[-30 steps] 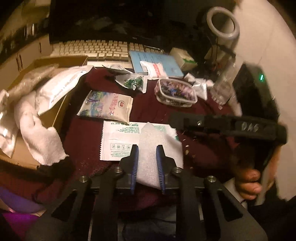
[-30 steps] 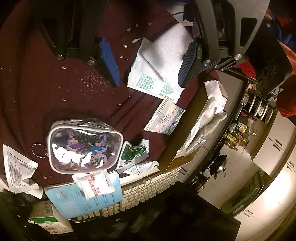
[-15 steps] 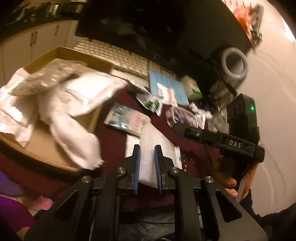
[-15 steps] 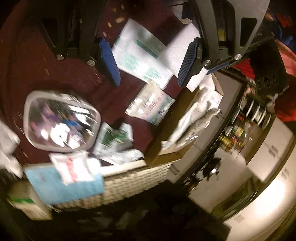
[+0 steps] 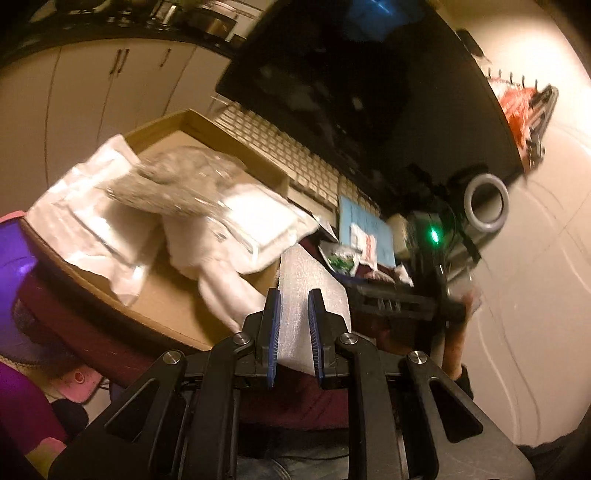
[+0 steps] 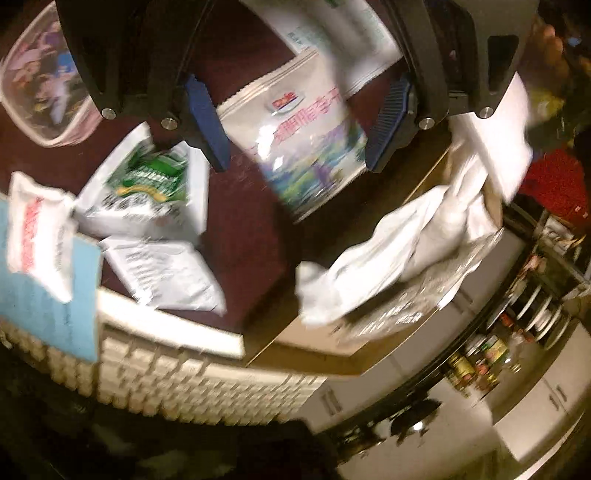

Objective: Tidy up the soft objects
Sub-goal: 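Carry the foam sheet toward the box while the right tool grasps the Dole snack packet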

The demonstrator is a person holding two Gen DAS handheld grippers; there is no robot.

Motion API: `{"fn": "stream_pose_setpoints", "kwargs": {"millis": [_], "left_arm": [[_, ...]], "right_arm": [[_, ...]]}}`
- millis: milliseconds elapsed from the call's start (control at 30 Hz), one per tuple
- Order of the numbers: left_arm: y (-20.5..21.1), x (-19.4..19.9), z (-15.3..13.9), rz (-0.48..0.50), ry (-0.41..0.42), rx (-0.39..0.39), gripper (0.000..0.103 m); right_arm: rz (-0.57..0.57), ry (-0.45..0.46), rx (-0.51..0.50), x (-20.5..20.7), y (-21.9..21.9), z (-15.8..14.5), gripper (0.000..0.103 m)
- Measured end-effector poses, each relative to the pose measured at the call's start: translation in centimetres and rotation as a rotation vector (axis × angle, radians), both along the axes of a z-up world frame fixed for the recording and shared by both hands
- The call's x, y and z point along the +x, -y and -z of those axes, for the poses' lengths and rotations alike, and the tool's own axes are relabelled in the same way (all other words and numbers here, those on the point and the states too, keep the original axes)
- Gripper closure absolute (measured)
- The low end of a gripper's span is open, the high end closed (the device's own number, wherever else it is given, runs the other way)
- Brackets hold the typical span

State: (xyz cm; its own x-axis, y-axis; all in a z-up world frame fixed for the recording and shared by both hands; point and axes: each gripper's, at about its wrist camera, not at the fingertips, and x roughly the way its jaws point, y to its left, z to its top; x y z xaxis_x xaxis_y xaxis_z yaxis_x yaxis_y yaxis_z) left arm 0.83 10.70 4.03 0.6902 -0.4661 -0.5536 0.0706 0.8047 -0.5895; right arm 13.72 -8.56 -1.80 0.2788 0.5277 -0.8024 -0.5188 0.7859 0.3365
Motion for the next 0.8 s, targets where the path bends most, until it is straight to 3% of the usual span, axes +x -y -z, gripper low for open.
{"fn": "stream_pose_setpoints", "kwargs": {"millis": [133,400,567,800], "left_arm": [[-0.9,0.1,-0.3,-0.024,0.012,-0.01,0.089],[-1.2,0.4,-0.5,-0.047,0.009,-0.015,0.089],[-1.6,0.3,-1.0,-0.065,0.018,-0.02,0.089],[-1.6,0.8,-1.2,-0.075,0.018,-0.022,0.089]], "right_arm": [[-0.038,0.014,-0.011,-1.9,0.0,0.1,0.027],[0.135,0.109,-0.147,-2.3,-1.5,0.2,0.028],[0.152,0.193,-0.22,-3.5,-2.2,0.1,0.047],[0.201,0.218,-0.118,-4.9,0.7,-1.2,0.049]]}}
